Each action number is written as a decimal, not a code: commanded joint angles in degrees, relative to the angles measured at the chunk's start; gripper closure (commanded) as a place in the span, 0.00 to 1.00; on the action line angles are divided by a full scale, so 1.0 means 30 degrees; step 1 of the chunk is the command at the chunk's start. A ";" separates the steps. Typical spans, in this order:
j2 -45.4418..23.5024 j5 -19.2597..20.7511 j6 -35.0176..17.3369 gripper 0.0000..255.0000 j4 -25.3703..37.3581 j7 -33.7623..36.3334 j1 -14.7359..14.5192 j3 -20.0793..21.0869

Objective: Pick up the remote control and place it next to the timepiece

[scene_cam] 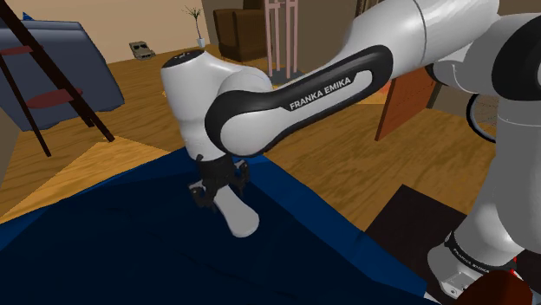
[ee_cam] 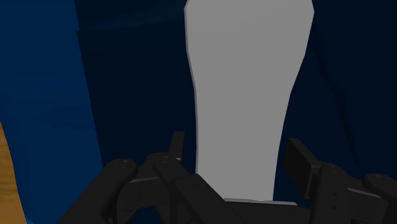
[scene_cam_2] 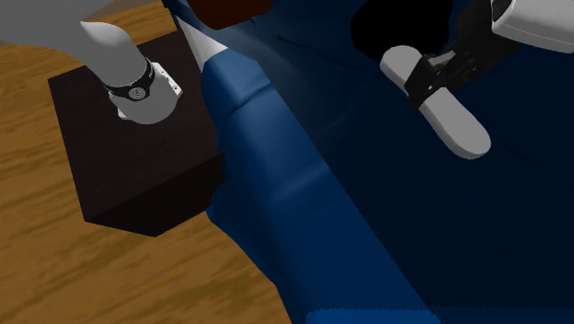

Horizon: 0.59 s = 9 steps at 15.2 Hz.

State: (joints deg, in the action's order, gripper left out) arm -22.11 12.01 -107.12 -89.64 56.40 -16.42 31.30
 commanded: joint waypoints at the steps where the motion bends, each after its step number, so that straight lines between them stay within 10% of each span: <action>1: 0.0094 -0.0069 0.0511 1.00 0.0435 -0.0065 -0.0012 0.0033; 9: 0.0251 -0.0214 0.2485 1.00 0.2295 -0.0215 -0.0169 0.0132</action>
State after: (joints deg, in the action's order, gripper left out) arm -21.50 11.45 -100.28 -83.24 55.83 -16.92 31.66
